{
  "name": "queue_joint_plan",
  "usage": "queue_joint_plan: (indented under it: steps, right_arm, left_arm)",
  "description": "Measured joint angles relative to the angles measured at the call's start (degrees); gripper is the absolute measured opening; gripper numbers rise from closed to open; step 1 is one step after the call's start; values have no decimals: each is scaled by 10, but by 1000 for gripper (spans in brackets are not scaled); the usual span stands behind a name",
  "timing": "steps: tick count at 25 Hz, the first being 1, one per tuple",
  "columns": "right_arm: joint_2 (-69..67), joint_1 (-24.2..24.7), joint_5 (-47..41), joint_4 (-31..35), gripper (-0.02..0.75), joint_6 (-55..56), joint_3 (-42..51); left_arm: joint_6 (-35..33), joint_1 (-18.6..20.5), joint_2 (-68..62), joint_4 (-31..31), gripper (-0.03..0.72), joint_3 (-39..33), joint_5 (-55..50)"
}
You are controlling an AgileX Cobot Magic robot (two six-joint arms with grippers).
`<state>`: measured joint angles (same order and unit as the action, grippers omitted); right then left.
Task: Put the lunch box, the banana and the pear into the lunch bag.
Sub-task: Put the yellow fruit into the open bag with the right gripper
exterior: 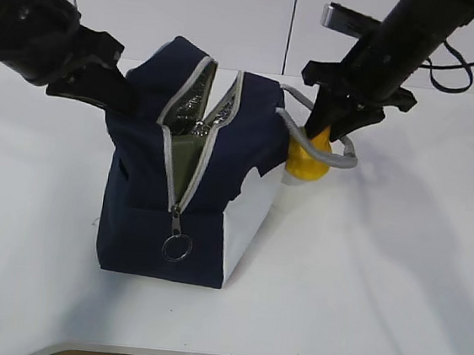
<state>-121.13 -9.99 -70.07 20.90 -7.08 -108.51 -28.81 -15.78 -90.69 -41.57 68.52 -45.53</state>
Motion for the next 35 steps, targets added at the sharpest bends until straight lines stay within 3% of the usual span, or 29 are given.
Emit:
queue_joint_plan:
  steps: [35]
  right_arm:
    - [72,0,-15,111,260,-6,-45]
  left_arm:
    - [0,0,0,0,-3,0,-1]
